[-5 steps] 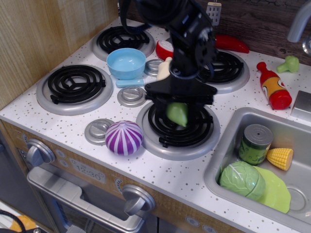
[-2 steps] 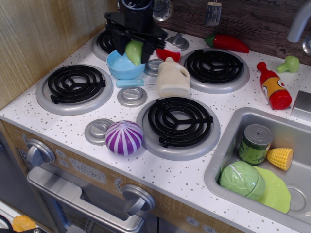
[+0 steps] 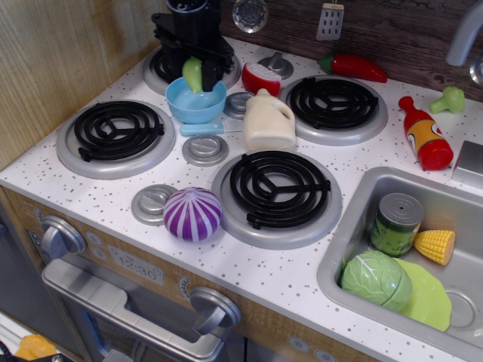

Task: Put pear in bowl

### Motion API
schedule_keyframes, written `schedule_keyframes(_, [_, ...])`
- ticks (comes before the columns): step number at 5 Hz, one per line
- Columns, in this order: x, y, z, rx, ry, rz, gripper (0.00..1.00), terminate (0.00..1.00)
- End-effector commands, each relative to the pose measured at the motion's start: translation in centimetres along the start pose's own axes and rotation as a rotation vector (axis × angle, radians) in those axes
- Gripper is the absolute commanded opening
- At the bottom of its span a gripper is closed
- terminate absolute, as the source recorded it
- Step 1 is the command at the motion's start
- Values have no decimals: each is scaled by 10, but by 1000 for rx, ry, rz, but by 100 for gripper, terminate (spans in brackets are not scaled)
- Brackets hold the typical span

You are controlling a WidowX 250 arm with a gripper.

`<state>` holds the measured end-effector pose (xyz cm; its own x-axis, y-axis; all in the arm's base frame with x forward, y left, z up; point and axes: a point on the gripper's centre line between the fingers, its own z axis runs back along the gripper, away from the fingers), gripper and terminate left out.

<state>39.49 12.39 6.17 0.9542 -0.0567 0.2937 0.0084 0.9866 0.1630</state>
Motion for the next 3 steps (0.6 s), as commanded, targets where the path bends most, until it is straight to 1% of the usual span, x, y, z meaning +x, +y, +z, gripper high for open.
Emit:
schedule_keyframes(1, [11,5,15,18,-55,-19,100,0])
schedule_keyframes(2, [11,5,15,18,-55,-19,100,0])
schedule_keyframes(3, [11,5,15,18,-55,-19,100,100])
